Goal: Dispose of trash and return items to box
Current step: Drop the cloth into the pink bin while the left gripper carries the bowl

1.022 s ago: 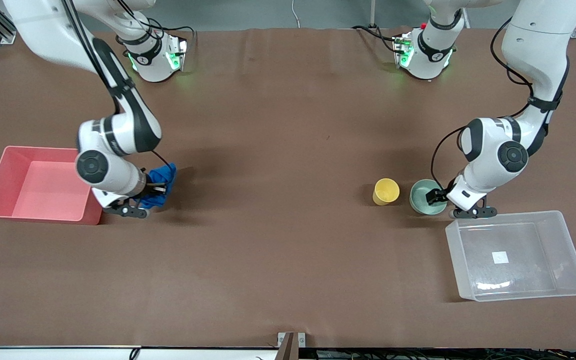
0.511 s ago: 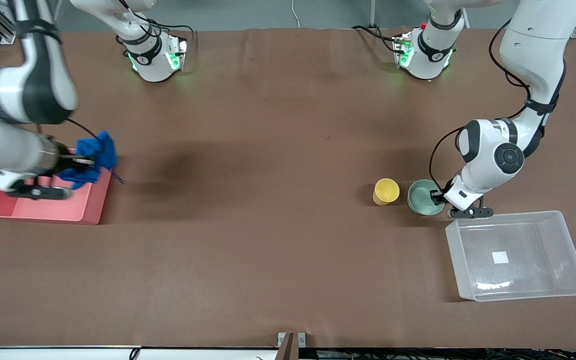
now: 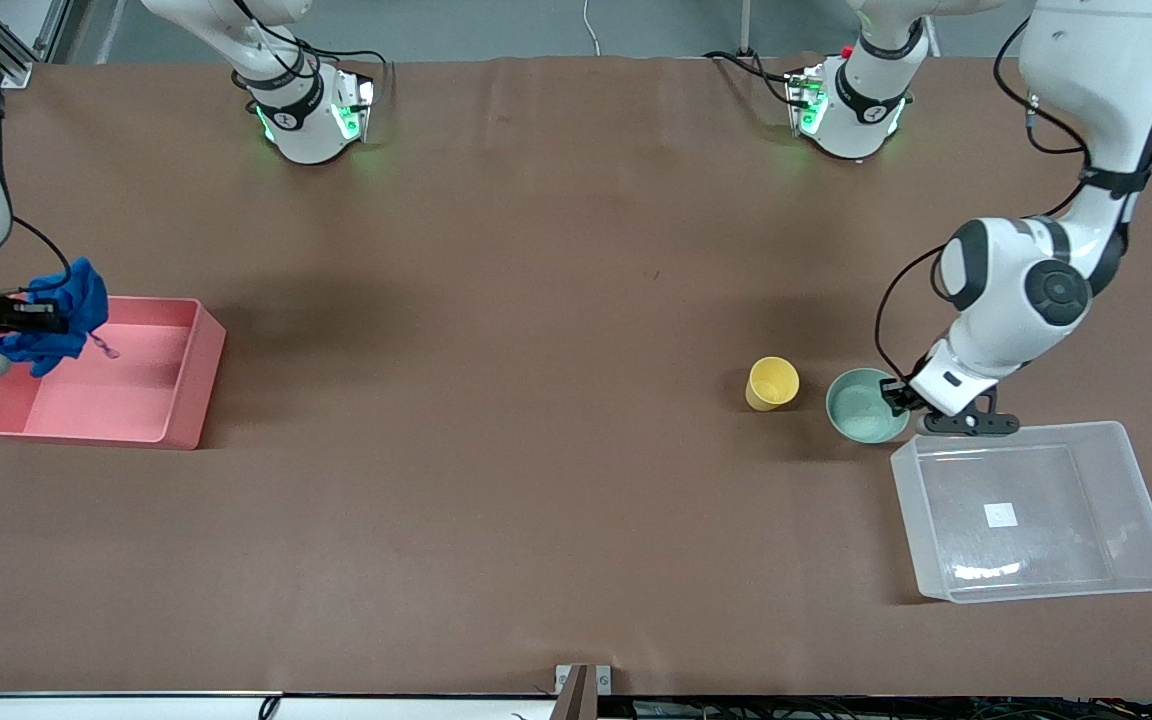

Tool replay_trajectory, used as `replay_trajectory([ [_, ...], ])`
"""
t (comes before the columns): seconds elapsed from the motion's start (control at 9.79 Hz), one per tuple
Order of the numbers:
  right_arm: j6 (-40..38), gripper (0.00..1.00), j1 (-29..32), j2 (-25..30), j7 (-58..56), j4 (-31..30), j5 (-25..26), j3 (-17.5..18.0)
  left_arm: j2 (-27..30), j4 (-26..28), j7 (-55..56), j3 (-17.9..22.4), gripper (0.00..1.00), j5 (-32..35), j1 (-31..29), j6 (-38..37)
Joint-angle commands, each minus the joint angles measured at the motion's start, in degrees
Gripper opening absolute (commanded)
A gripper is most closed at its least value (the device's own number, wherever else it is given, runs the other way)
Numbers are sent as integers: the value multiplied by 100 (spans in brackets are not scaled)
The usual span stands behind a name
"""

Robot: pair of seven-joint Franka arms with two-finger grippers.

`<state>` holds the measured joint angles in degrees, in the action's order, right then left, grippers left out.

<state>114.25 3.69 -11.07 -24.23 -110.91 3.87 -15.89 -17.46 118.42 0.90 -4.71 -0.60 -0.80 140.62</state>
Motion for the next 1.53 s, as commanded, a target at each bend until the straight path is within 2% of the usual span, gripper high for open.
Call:
replay_trajectory([
  [0.0, 1304, 1, 9, -210, -3, -762, 79, 24, -186, -1079, -230, 5, 1, 7, -52, -1094],
  [0.2, 2290, 4, 9, -395, 24, -1316, 9, 33, -659, -2151, -781, -4, 0, -19, -384, -1623],
  [0.31, 2704, 15, -8, -526, 33, -1502, 0, 33, -1097, -2826, -1237, -4, 0, -54, -577, -1913],
  [0.41, 2803, 53, -8, -658, 41, -1503, -9, 42, -1615, -3573, -1529, -4, 0, -20, -701, -2220],
  [0.51, 2744, 100, -8, -651, 59, -1495, -9, 50, -1881, -4094, -1706, 22, 0, -20, -737, -2624],
  [0.61, 2656, 100, -26, -581, 68, -1469, -9, 51, -2014, -4264, -1751, 75, 0, -2, -781, -2671],
  [0.72, 2255, 100, -17, -424, 68, -1329, -9, 59, -2154, -4379, -1943, 154, 0, -2, -816, -2524],
  [1.02, -35, 100, -148, 393, 785, -216, -9, 208, -2866, -4775, -2128, 435, 1, -28, -930, -1823],
  [1.23, -1277, 100, -122, 754, 2021, 646, -9, 813, -3174, -4863, -2112, 453, 1, -37, -931, -1399],
  [1.43, -1869, 100, -114, 1053, 2755, 1227, -122, 1157, -3342, -4828, -2007, 444, 2, -63, -922, -1239],
])
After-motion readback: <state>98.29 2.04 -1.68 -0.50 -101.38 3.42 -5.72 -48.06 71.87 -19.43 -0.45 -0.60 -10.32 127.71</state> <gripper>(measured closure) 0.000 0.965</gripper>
